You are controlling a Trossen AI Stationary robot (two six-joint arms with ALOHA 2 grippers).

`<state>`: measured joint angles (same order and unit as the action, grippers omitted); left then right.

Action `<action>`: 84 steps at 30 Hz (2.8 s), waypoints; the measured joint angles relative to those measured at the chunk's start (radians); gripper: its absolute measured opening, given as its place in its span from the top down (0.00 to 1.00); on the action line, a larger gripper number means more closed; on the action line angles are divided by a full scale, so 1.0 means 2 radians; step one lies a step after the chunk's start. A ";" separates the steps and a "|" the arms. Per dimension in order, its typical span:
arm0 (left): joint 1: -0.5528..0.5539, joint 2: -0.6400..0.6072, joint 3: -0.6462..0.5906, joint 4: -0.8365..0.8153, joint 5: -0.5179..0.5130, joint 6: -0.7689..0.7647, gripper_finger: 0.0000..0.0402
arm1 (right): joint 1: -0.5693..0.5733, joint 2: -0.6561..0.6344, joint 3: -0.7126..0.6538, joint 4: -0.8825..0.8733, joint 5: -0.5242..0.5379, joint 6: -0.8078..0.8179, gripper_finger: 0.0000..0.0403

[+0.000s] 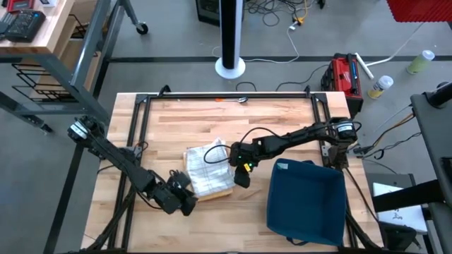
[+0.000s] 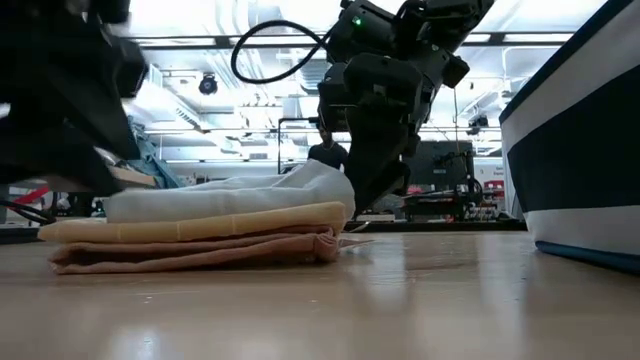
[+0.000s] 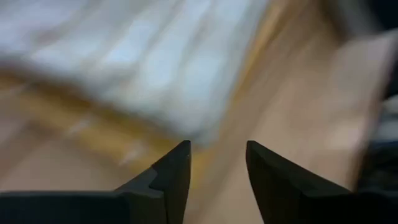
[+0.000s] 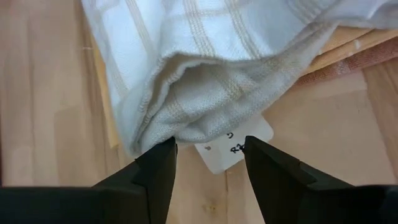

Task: Fold towel
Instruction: Stack the folded white towel on top of the folded yellow towel

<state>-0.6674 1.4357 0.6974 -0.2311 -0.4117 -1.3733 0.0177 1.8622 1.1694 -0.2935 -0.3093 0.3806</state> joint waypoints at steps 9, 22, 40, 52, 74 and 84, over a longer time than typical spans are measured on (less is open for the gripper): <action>0.009 -0.001 -0.038 0.099 -0.034 -0.122 0.53 | 0.002 0.000 0.000 0.011 0.011 -0.021 0.55; 0.013 -0.024 -0.018 0.005 0.041 -0.171 0.63 | 0.002 0.000 -0.001 0.016 0.011 -0.020 0.55; 0.030 0.013 -0.020 0.047 -0.032 -0.143 0.62 | 0.004 0.001 -0.001 0.026 0.016 -0.025 0.55; 0.032 0.020 -0.019 0.068 -0.019 -0.091 0.97 | 0.005 0.001 -0.001 0.025 0.024 -0.025 0.55; 0.030 -0.027 -0.020 -0.019 0.090 -0.157 0.92 | 0.005 -0.001 0.000 0.017 0.023 -0.017 0.55; 0.029 -0.041 -0.019 0.020 0.129 -0.135 0.72 | 0.004 -0.042 0.001 -0.006 0.041 -0.019 0.55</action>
<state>-0.6098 1.3539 0.6598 -0.1913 -0.1538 -1.6426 0.0261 1.7772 1.1706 -0.3047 -0.2276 0.3435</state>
